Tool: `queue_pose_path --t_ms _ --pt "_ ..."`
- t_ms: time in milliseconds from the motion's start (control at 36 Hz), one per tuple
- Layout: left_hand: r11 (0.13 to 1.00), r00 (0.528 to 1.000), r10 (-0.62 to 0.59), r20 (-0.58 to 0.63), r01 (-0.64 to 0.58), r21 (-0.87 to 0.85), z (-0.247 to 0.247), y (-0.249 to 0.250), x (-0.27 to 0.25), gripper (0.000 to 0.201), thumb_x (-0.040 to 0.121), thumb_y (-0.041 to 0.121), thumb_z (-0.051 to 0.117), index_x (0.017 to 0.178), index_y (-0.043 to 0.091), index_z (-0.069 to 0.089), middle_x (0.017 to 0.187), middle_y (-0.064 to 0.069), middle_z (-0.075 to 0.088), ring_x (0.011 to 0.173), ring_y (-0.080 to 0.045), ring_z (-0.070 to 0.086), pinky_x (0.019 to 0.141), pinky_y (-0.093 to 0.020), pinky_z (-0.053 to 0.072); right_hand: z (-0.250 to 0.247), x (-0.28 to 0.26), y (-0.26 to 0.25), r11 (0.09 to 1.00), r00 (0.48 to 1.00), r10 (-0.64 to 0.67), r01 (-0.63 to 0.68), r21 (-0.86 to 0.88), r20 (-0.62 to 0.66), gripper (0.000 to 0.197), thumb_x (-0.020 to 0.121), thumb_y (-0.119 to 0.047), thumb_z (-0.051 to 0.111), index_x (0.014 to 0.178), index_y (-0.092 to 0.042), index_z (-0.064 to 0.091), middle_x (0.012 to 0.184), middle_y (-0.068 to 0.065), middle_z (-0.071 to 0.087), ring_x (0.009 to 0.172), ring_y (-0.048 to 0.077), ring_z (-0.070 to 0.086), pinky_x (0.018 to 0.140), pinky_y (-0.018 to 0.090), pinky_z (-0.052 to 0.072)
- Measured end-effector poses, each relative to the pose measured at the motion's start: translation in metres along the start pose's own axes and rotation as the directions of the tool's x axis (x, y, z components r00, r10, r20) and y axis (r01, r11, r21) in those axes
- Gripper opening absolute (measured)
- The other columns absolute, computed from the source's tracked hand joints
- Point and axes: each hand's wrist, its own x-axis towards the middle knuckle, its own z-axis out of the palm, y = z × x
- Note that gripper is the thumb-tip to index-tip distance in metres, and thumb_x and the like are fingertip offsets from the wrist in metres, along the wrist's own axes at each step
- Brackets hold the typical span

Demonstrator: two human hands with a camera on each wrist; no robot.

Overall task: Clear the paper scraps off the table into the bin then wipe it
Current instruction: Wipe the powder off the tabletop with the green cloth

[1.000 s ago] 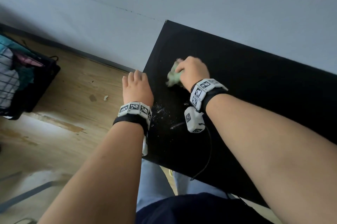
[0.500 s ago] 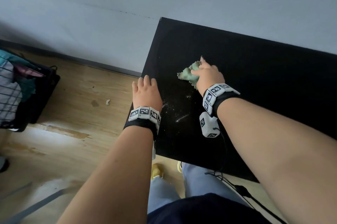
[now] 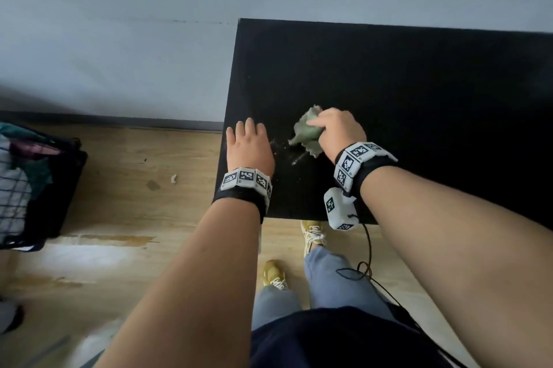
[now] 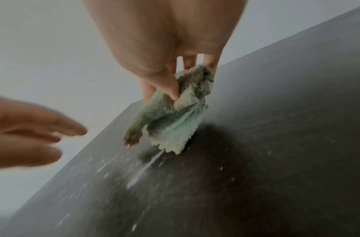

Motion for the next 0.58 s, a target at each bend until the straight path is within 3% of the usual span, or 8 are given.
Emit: queue_pose_path --t_ms 83,167,250,361,417,583 --pt "1.0 1.0 0.017 0.002 -0.017 0.01 0.002 -0.003 -0.007 0.05 0.089 0.014 0.048 0.139 0.014 0.04 0.148 -0.009 0.034 0.137 -0.029 0.029 0.117 -0.046 0.02 -0.012 0.004 0.018 0.991 0.98 0.132 -0.127 0.04 -0.15 0.039 0.093 -0.028 0.051 0.133 -0.033 0.053 0.135 0.005 0.047 0.117 0.03 0.051 0.097 0.044 0.046" --pt "0.999 1.0 0.026 -0.003 -0.026 0.02 0.004 -0.007 -0.015 0.05 0.089 0.014 0.048 0.138 0.013 0.04 0.148 -0.009 0.034 0.137 -0.029 0.029 0.117 -0.046 0.019 -0.021 0.008 0.028 0.926 0.933 0.353 -0.338 0.169 -0.068 0.06 0.088 -0.057 0.047 0.137 -0.023 0.046 0.135 0.012 0.049 0.119 0.035 0.051 0.097 0.047 0.043" --pt "0.999 0.999 0.039 0.005 -0.039 0.023 0.007 -0.01 -0.022 0.052 0.09 0.014 0.048 0.14 0.013 0.039 0.149 -0.009 0.033 0.138 -0.029 0.028 0.117 -0.045 0.019 -0.015 0.004 0.026 0.864 0.894 0.449 -0.429 0.263 -0.015 0.071 0.092 -0.052 0.049 0.151 -0.024 0.021 0.143 0.012 0.041 0.127 0.035 0.047 0.103 0.047 0.038" --pt "0.998 0.999 0.052 0.004 -0.053 0.026 0.009 -0.015 -0.028 0.05 0.09 0.014 0.047 0.139 0.013 0.04 0.148 -0.008 0.034 0.137 -0.028 0.03 0.116 -0.045 0.021 0.009 -0.014 0.015 0.915 0.933 0.36 -0.35 0.198 -0.014 0.065 0.098 -0.042 0.045 0.152 -0.021 0.016 0.145 0.012 0.037 0.127 0.033 0.046 0.103 0.043 0.04" --pt "0.998 0.998 0.057 -0.009 -0.057 0.022 0.008 -0.017 -0.029 0.048 0.089 0.014 0.047 0.136 0.013 0.042 0.145 -0.008 0.037 0.134 -0.028 0.032 0.115 -0.045 0.023 0.02 -0.022 0.007 0.915 0.939 0.341 -0.339 0.218 0.03 0.067 0.097 -0.046 0.045 0.152 -0.023 0.017 0.143 0.011 0.04 0.125 0.033 0.048 0.098 0.042 0.04" --pt "0.997 0.996 0.078 -0.037 -0.078 0.004 0.005 -0.019 -0.033 0.049 0.088 0.011 0.045 0.137 0.012 0.043 0.145 -0.008 0.036 0.135 -0.028 0.031 0.116 -0.044 0.02 0.036 -0.043 -0.019 0.965 0.965 0.213 -0.233 0.121 0.154 0.059 0.092 -0.045 0.055 0.142 -0.019 0.038 0.132 0.011 0.049 0.119 0.032 0.053 0.087 0.04 0.04"
